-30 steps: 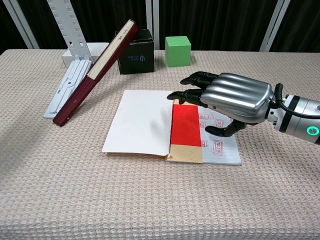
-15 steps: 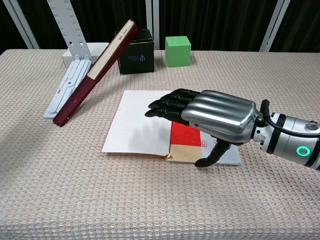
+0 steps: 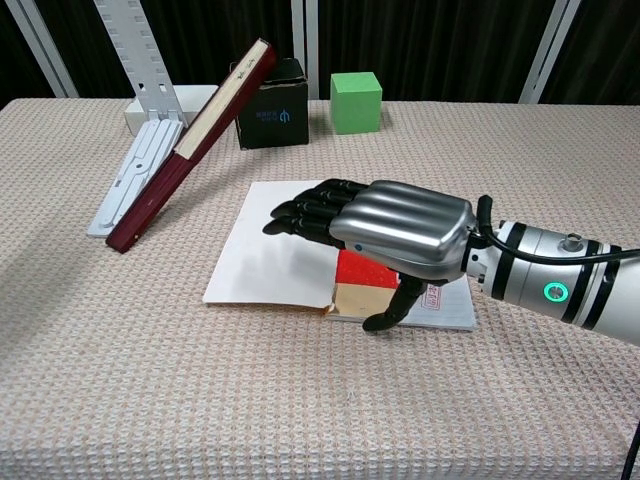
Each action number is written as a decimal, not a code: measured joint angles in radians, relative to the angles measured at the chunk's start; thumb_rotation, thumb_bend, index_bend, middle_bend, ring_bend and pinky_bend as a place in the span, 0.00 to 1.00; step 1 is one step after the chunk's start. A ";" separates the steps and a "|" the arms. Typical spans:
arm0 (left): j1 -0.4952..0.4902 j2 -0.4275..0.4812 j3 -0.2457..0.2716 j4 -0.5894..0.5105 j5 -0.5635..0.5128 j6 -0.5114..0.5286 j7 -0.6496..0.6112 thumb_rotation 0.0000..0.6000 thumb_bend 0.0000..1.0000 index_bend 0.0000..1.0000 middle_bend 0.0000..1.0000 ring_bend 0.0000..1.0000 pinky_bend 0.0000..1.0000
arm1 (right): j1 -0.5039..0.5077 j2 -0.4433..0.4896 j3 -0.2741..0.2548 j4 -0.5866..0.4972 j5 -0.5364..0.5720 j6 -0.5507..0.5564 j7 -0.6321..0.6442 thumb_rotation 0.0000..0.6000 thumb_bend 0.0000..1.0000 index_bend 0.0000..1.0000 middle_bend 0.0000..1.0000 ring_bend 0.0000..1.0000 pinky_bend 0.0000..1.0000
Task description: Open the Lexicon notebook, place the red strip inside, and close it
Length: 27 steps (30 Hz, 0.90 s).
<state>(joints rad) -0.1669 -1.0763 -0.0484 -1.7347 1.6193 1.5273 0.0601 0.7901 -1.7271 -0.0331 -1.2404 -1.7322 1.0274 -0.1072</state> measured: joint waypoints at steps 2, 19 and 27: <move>0.000 -0.001 0.000 0.003 -0.001 -0.001 -0.002 1.00 0.02 0.27 0.13 0.08 0.12 | 0.000 0.001 -0.003 0.000 -0.005 0.006 0.005 1.00 0.00 0.00 0.00 0.00 0.00; -0.026 -0.030 -0.003 0.036 -0.013 -0.050 -0.005 1.00 0.03 0.27 0.13 0.08 0.12 | -0.054 0.128 0.011 -0.114 -0.002 0.134 -0.007 1.00 0.02 0.00 0.02 0.00 0.00; -0.027 -0.033 -0.002 0.010 -0.003 -0.044 0.028 1.00 0.03 0.27 0.13 0.08 0.12 | -0.029 0.040 0.023 -0.107 0.019 0.049 -0.033 1.00 0.09 0.00 0.01 0.00 0.00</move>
<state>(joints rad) -0.1938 -1.1097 -0.0500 -1.7242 1.6160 1.4835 0.0881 0.7608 -1.6868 -0.0098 -1.3472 -1.7136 1.0767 -0.1401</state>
